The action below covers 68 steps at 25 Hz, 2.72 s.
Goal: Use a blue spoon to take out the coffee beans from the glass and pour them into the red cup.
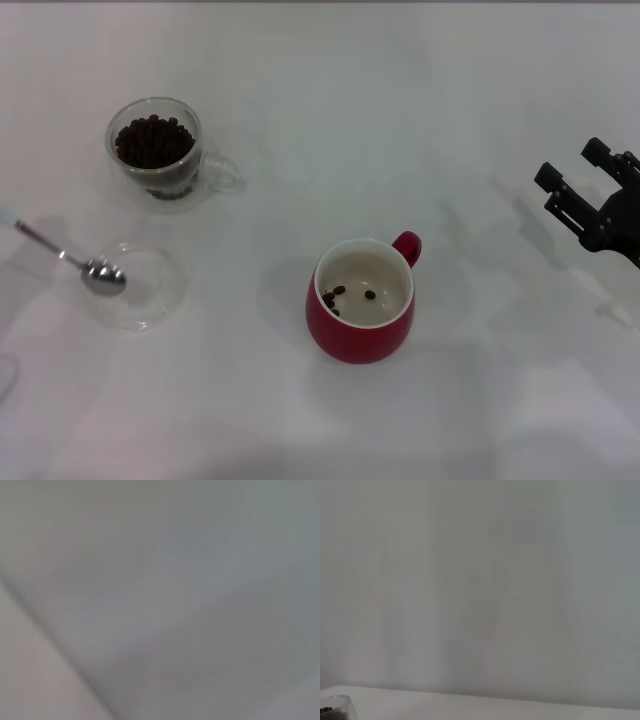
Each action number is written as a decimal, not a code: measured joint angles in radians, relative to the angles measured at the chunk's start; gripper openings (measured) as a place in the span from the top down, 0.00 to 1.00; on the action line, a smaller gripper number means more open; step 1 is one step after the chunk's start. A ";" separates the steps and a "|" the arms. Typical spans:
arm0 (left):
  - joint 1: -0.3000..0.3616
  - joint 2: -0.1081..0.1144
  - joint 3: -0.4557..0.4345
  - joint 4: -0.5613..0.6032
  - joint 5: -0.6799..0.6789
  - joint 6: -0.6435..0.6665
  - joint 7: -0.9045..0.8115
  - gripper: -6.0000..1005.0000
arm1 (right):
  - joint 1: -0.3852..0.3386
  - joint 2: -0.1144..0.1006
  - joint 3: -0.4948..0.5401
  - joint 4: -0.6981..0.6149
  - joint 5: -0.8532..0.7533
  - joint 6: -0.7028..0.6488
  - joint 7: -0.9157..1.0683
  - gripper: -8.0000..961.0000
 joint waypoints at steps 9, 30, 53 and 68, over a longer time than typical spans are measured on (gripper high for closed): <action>0.018 -0.001 0.000 -0.033 -0.002 -0.085 -0.010 0.86 | 0.002 0.000 -0.003 -0.010 0.000 -0.001 0.000 0.23; -0.130 -0.014 0.002 -0.015 0.149 -0.254 0.059 0.86 | -0.001 0.000 -0.006 -0.010 0.000 -0.009 0.000 0.23; -0.120 -0.015 0.000 0.016 0.044 -0.276 0.418 0.38 | -0.003 0.000 -0.006 -0.010 0.000 -0.014 0.000 0.23; -0.005 -0.023 0.000 0.144 -0.328 -0.274 1.142 0.12 | -0.001 0.001 0.014 -0.010 0.035 -0.002 -0.025 0.23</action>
